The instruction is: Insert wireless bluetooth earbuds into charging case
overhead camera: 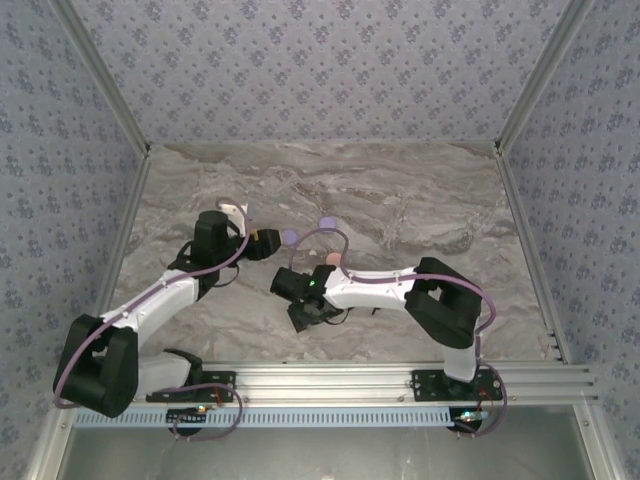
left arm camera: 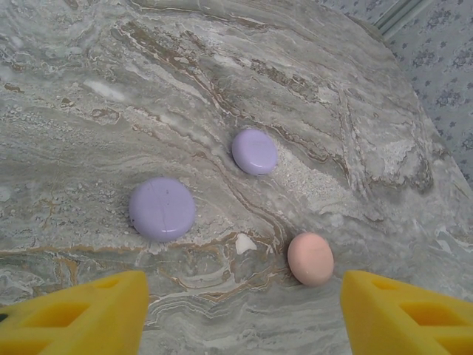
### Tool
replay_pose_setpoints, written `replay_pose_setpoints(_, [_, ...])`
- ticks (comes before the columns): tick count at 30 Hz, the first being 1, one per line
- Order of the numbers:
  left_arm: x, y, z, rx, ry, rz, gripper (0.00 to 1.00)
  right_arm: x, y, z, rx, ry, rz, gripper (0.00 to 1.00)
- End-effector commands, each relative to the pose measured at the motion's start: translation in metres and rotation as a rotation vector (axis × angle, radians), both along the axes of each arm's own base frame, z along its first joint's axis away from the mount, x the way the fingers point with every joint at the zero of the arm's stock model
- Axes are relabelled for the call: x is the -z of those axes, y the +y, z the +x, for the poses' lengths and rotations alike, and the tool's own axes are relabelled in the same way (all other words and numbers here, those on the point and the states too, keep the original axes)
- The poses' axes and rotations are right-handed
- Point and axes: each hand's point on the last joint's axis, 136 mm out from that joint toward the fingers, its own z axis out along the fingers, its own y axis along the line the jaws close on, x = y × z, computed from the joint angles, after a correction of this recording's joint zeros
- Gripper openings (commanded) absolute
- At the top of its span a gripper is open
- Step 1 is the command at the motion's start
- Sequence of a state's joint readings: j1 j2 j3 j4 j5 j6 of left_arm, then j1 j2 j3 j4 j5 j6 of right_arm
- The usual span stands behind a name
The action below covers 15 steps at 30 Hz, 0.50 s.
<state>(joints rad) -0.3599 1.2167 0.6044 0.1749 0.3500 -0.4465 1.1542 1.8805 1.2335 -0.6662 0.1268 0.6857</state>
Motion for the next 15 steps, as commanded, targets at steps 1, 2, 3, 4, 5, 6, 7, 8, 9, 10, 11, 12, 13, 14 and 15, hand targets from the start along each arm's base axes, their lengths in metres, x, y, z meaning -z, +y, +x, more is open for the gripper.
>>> replay_pose_setpoints(1, [-0.006,0.004,-0.001,-0.012,-0.013,0.000,0.69,0.005,-0.001,-0.003,0.011,0.028,-0.020,0.67])
replay_pose_setpoints(2, [-0.005,0.004,-0.001,-0.012,-0.012,0.002,0.69,0.006,-0.002,-0.004,0.010,0.032,-0.020,0.65])
replay_pose_setpoints(3, [-0.005,0.004,-0.001,-0.011,-0.011,0.004,0.69,0.005,-0.002,-0.004,0.011,0.033,-0.018,0.63])
replay_pose_setpoints(4, [-0.006,0.004,-0.001,-0.010,-0.012,0.004,0.69,0.005,-0.002,-0.004,0.009,0.033,-0.017,0.60])
replay_pose_setpoints(5, [-0.006,0.004,-0.001,-0.010,-0.012,0.006,0.69,0.003,-0.002,-0.003,0.005,0.030,-0.014,0.59])
replay_pose_setpoints(6, [-0.007,0.004,-0.002,-0.007,-0.015,0.007,0.69,0.000,-0.001,-0.003,-0.004,0.024,-0.008,0.56])
replay_pose_setpoints(7, [-0.008,0.004,-0.002,-0.005,-0.017,0.010,0.69,-0.003,-0.001,-0.002,-0.013,0.011,-0.003,0.54])
replay_pose_setpoints(8, [-0.008,0.005,-0.003,-0.003,-0.018,0.015,0.69,-0.008,-0.001,0.001,-0.023,-0.008,0.002,0.53])
replay_pose_setpoints(9, [-0.010,0.004,-0.004,0.006,-0.023,0.021,0.69,-0.013,-0.001,0.003,-0.038,-0.027,0.011,0.53])
replay_pose_setpoints(10, [-0.012,0.004,-0.006,0.013,-0.026,0.025,0.69,-0.019,-0.002,0.005,-0.037,-0.047,0.022,0.52])
replay_pose_setpoints(11, [-0.015,0.004,-0.007,0.022,-0.031,0.028,0.69,-0.026,-0.003,0.009,-0.031,-0.069,0.036,0.51])
replay_pose_setpoints(12, [-0.018,0.003,-0.009,0.031,-0.036,0.030,0.68,-0.035,-0.003,0.012,-0.080,-0.097,0.046,0.50])
replay_pose_setpoints(13, [-0.021,0.002,-0.011,0.042,-0.042,0.028,0.68,-0.042,-0.004,0.014,-0.097,-0.119,0.054,0.49])
replay_pose_setpoints(14, [-0.027,0.001,-0.013,0.057,-0.053,0.022,0.67,-0.050,-0.006,0.018,-0.114,-0.147,0.059,0.49])
replay_pose_setpoints(15, [-0.032,-0.001,-0.015,0.072,-0.064,0.013,0.66,-0.061,-0.007,0.023,-0.132,-0.185,0.066,0.48])
